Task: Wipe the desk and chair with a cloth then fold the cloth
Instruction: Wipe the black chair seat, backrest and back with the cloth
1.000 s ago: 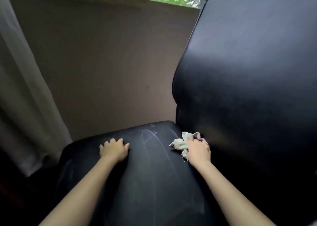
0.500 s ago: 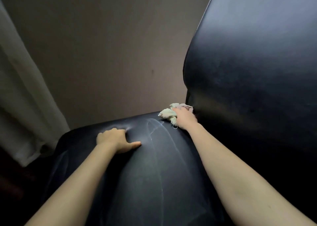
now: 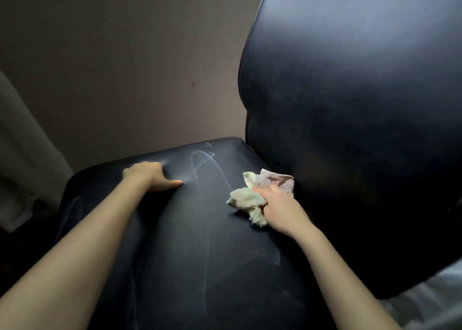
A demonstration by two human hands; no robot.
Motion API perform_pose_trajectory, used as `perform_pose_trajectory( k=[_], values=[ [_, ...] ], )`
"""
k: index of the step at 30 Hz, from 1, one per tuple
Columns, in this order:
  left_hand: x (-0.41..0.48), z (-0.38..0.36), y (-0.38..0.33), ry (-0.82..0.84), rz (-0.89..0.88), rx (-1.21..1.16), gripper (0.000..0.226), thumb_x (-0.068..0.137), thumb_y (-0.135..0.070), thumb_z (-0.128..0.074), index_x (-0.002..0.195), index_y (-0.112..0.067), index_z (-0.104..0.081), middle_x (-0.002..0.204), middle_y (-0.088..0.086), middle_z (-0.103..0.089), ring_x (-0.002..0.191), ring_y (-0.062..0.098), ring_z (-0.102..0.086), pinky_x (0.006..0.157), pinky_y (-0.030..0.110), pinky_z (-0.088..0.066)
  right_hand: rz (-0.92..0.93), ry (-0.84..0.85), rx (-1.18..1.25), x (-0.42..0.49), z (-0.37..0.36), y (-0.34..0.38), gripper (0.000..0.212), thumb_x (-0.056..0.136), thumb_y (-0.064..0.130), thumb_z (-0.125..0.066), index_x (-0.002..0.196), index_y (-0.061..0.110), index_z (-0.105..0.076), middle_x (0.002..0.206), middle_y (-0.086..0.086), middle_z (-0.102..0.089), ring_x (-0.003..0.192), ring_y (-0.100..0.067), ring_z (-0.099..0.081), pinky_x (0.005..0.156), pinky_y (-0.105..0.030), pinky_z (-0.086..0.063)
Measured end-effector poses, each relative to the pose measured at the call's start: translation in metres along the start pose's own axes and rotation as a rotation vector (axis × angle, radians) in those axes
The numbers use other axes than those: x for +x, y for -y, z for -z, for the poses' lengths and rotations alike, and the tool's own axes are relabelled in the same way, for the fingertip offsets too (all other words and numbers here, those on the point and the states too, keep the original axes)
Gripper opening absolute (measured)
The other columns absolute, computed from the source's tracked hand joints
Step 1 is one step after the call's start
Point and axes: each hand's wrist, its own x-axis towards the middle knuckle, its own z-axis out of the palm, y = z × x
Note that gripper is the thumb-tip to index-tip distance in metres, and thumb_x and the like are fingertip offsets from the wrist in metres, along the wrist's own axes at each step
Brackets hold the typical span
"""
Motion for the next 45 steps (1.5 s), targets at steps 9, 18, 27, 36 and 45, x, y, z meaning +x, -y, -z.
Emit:
perform_pose_trajectory(
  k=[9, 18, 27, 36, 45],
  values=[
    [-0.002, -0.001, -0.001, -0.03, -0.048, -0.031, 0.086, 0.064, -0.084, -0.046, 0.131, -0.03, -0.049, 0.134, -0.002, -0.053, 0.121, 0.025, -0.051, 0.096, 0.039, -0.044, -0.017, -0.041, -0.041, -0.016, -0.007, -0.014, 0.058, 0.089, 0.01, -0.038, 0.141, 0.035, -0.038, 0.144, 0.002, -0.037, 0.129, -0.022, -0.037, 0.098, -0.037, -0.041],
    [0.006, -0.007, 0.001, -0.071, -0.059, -0.025, 0.08, 0.069, -0.08, -0.049, 0.128, -0.027, -0.051, 0.129, -0.002, -0.055, 0.118, 0.022, -0.052, 0.092, 0.035, -0.044, -0.048, -0.094, -0.086, 0.134, -0.005, 0.015, 0.06, 0.092, 0.013, -0.04, 0.149, 0.018, -0.021, 0.15, -0.012, -0.028, 0.131, -0.035, -0.034, 0.1, -0.042, -0.036],
    [0.008, -0.011, 0.002, -0.083, -0.043, 0.009, 0.085, 0.072, -0.079, -0.048, 0.138, -0.025, -0.043, 0.139, 0.001, -0.048, 0.126, 0.024, -0.047, 0.099, 0.038, -0.041, -0.06, -0.06, -0.088, 0.196, -0.002, 0.02, 0.056, 0.091, 0.016, -0.041, 0.144, 0.02, -0.023, 0.139, -0.013, -0.036, 0.124, -0.037, -0.04, 0.089, -0.042, -0.042],
    [0.007, -0.009, 0.001, -0.046, -0.02, 0.012, 0.088, 0.07, -0.081, -0.048, 0.139, -0.026, -0.041, 0.14, 0.002, -0.047, 0.127, 0.026, -0.045, 0.101, 0.038, -0.041, -0.072, -0.007, -0.115, 0.133, 0.001, 0.012, 0.052, 0.095, 0.015, -0.039, 0.146, 0.018, -0.027, 0.156, -0.01, -0.016, 0.133, -0.037, -0.03, 0.096, -0.044, -0.039],
    [0.005, -0.007, 0.001, -0.042, -0.05, -0.006, 0.087, 0.07, -0.081, -0.048, 0.137, -0.026, -0.042, 0.14, 0.0, -0.048, 0.126, 0.025, -0.047, 0.1, 0.037, -0.042, -0.025, 0.004, -0.036, -0.009, -0.001, -0.017, 0.062, 0.087, 0.003, -0.036, 0.142, 0.032, -0.037, 0.156, 0.001, -0.02, 0.139, -0.024, -0.025, 0.106, -0.036, -0.034]
  ],
)
